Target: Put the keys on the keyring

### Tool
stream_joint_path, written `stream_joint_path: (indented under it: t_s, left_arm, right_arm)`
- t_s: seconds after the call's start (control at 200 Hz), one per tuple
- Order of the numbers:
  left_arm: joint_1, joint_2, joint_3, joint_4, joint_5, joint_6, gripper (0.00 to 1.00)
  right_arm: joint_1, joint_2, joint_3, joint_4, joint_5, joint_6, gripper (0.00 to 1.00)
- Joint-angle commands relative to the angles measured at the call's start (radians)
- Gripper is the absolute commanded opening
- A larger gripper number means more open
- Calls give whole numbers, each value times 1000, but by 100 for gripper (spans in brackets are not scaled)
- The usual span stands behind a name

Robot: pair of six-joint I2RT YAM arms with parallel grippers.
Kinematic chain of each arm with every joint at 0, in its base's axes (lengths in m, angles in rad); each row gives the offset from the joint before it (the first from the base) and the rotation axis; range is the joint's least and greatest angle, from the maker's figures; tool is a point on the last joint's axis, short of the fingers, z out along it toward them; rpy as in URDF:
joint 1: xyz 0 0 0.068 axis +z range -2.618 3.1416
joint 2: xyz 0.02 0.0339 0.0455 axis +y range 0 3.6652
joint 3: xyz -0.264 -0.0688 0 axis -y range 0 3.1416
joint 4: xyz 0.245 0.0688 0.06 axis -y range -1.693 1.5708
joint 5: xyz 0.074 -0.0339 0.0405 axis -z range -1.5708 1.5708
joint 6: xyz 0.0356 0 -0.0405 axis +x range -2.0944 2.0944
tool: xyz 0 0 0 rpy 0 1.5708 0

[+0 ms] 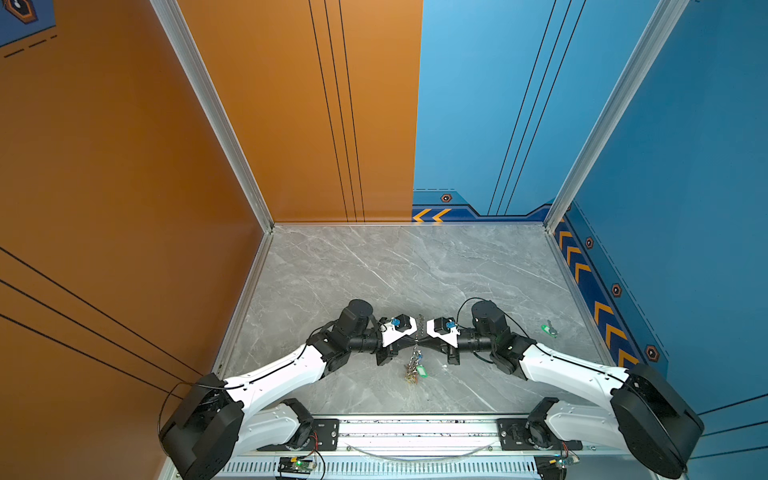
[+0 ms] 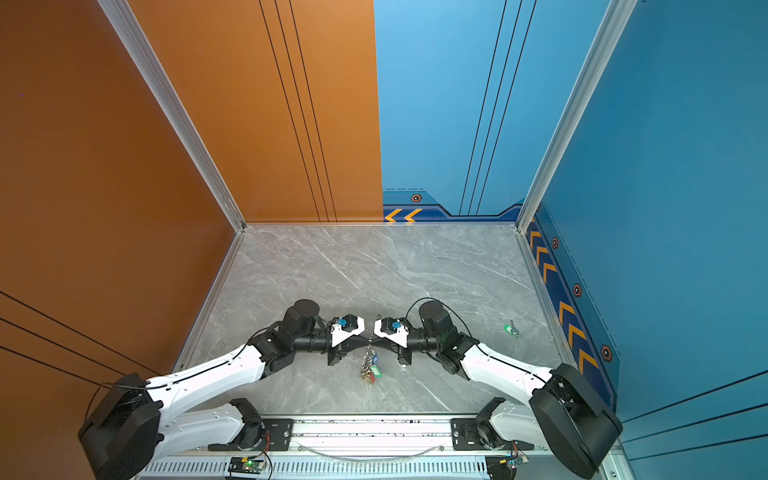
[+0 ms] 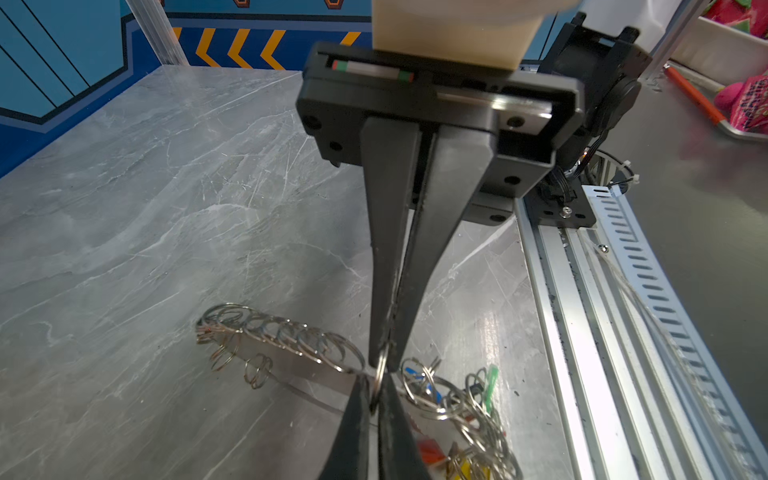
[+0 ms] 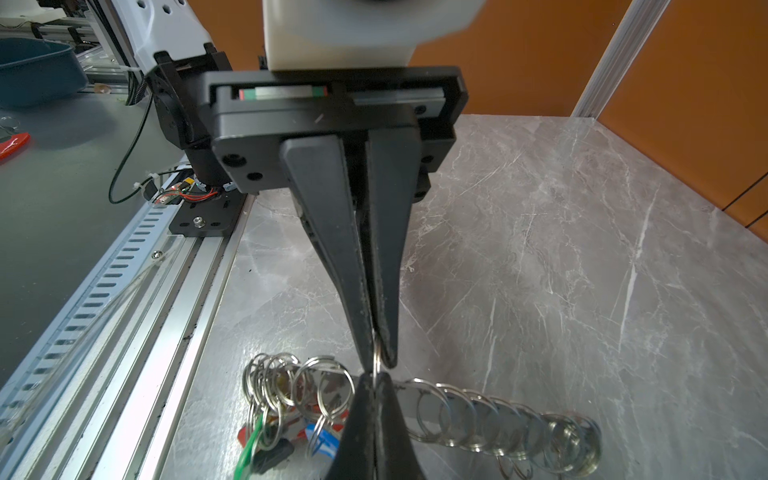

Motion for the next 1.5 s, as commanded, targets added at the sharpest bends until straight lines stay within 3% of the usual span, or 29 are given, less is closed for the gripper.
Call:
stream_joint_path:
  t_s: [0.0,0.205,0.881,1.321,1.492]
  left_arm:
    - [-11,-23,28,10,-24,13,16]
    - [6,-60,-8,71,-19,-24,19]
    - [19,-30,2,71,34,-42,18]
    - [25,-23,16,71,38,-61,1]
    - [33,-42,-3,117,20,-80,0]
  right_arm:
    - [6,-21,12,25,15,0,0]
    - [-20,-43,-21,122,-29,58,0]
    - [-34,-69,-38,156,-88,83,0]
    - [-31,-46,-33,168,-69,84,0]
    - [-34,-84,-49,161,-27,88,26]
